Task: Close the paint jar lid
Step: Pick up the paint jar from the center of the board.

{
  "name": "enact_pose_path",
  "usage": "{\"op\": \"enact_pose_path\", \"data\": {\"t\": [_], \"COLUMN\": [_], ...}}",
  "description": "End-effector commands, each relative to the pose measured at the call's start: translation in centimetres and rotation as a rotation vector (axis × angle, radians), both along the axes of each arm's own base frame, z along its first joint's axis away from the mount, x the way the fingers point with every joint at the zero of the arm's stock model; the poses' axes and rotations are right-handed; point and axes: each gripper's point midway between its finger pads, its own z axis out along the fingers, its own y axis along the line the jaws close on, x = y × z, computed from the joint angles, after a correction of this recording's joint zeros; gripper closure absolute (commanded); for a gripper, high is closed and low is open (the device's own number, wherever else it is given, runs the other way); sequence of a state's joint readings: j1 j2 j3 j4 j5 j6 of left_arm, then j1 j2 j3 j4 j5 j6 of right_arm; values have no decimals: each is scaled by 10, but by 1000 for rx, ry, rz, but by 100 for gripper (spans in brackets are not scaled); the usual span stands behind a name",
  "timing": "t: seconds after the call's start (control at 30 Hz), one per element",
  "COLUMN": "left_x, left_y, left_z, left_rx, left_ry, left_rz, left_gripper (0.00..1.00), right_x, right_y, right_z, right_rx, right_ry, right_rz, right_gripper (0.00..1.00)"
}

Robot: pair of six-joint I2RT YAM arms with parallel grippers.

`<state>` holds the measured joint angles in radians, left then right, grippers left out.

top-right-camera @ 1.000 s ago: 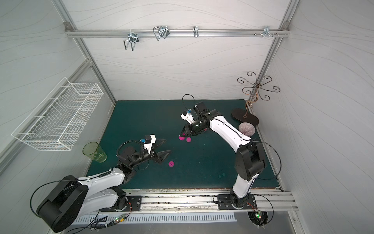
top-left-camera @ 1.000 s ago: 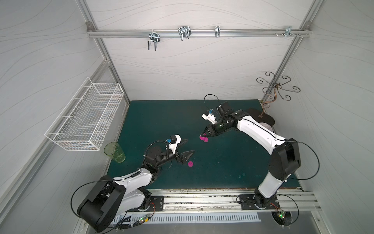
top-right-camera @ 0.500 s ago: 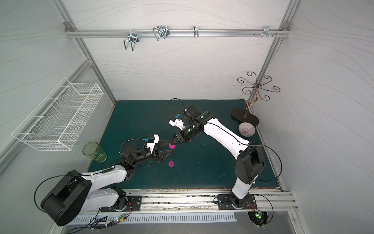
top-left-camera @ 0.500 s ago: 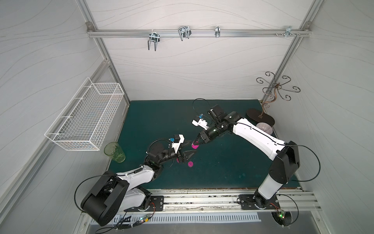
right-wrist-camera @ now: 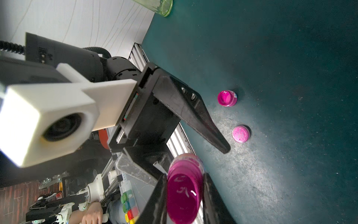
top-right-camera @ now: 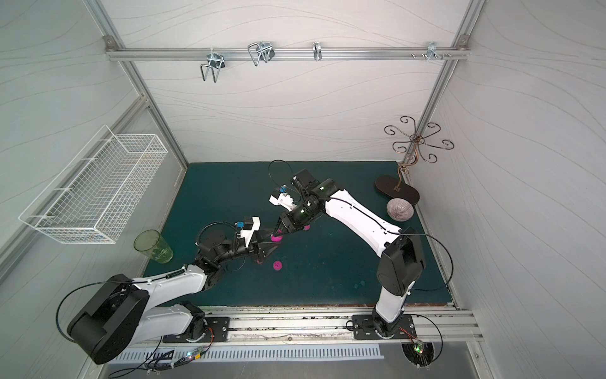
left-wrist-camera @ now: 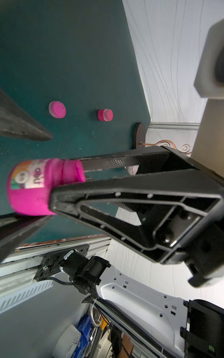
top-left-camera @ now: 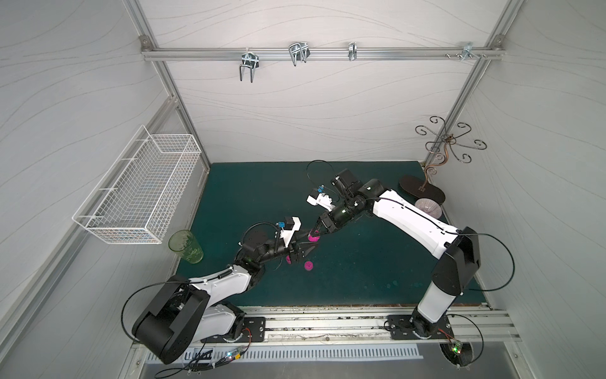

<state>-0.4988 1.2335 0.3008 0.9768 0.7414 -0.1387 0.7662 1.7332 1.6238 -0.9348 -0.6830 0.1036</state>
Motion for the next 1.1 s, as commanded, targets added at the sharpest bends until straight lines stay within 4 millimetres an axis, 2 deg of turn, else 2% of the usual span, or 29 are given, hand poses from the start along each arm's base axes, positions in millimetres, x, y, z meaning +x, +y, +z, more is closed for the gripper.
{"op": "enact_pose_path", "data": {"t": [0.0,0.43,0.53,0.67,0.77,0.83,0.93,1.07], "left_x": [1,2,2,2,2,2,1,0], "left_y": [-5,-7,-8,-8,-8,-8,-7,-6], "left_z": [24,21,21,21,20,20,21,22], "left_rx": [-34,-20,-17,-16,-16,-17,-20,-20], "left_ry": [-77,-56,-52,-45,-38,-36,-42,-53], "left_rz": [-30,-37,-39,-43,-43,-42,-41,-36], "left_gripper": [41,64,73,93,99,100,100,100], "right_x": [-5,-2,-2,-1,-2,-2,-4,3], "right_y": [0,4,5,6,6,6,6,-2], "right_z": [-4,-8,-9,-5,-3,-3,-1,9], "right_rx": [-22,-25,-24,-14,-9,-8,7,23], "right_ry": [14,19,24,21,22,25,25,-11], "right_rz": [24,25,28,28,31,33,36,5], "right_gripper": [73,72,72,72,72,71,64,46]}}
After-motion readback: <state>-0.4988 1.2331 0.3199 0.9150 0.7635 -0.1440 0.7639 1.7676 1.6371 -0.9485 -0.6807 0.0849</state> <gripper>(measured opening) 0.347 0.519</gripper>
